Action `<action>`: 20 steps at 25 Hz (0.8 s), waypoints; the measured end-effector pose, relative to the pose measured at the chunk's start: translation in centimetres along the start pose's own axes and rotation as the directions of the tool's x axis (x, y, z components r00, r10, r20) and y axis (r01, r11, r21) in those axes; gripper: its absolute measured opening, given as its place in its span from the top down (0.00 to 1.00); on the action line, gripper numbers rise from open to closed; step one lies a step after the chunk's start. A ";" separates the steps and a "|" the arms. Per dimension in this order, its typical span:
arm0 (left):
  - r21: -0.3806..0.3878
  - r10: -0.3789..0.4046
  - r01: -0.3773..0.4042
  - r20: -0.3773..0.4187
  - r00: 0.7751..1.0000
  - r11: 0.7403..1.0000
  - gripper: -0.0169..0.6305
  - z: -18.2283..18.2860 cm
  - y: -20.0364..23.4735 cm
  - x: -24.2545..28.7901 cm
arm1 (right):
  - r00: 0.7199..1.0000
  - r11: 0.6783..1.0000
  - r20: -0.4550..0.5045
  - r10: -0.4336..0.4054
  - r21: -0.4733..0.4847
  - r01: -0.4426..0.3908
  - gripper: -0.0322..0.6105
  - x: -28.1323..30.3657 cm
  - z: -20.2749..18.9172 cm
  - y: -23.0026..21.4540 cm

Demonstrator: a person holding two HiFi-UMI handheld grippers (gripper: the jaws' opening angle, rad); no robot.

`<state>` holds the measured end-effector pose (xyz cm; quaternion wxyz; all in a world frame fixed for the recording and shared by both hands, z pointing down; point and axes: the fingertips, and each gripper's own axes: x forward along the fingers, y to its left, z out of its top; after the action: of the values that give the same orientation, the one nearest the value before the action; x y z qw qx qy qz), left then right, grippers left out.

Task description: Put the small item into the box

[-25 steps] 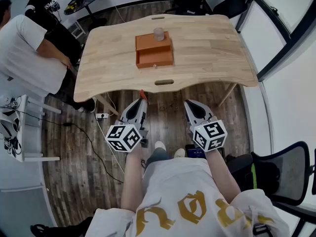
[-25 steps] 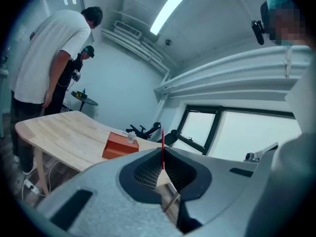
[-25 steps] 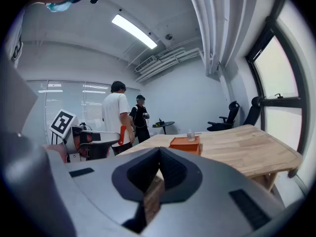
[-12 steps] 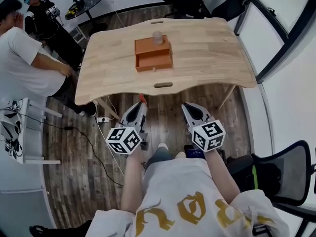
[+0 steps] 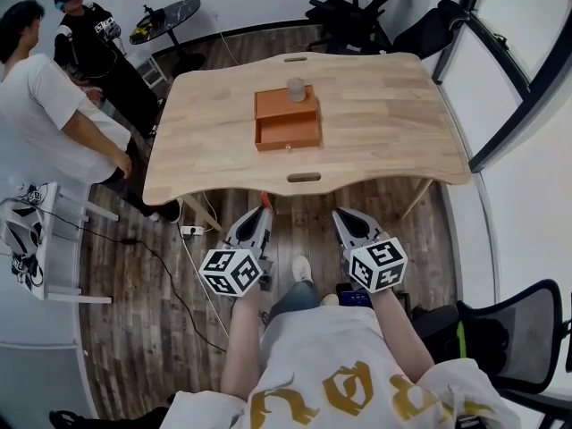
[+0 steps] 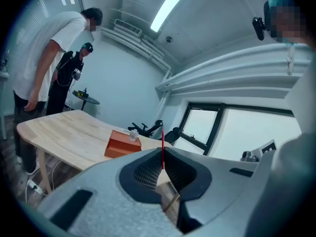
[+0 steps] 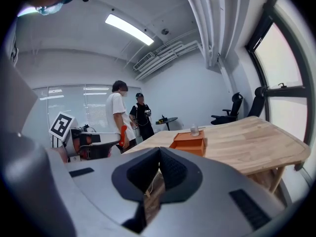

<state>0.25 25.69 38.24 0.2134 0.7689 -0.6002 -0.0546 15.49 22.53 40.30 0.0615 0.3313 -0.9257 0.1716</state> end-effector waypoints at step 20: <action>-0.090 -0.035 0.032 -0.031 0.999 0.995 0.95 6.2 14.5 18.0 | 0.991 0.996 -0.104 -0.084 -0.013 0.084 0.93 20.1 4.6 -9.7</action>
<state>-9.95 4.33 41.42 0.2564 0.7694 -0.5806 -0.0723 6.15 1.97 43.30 0.1184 0.3603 -0.9072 0.1821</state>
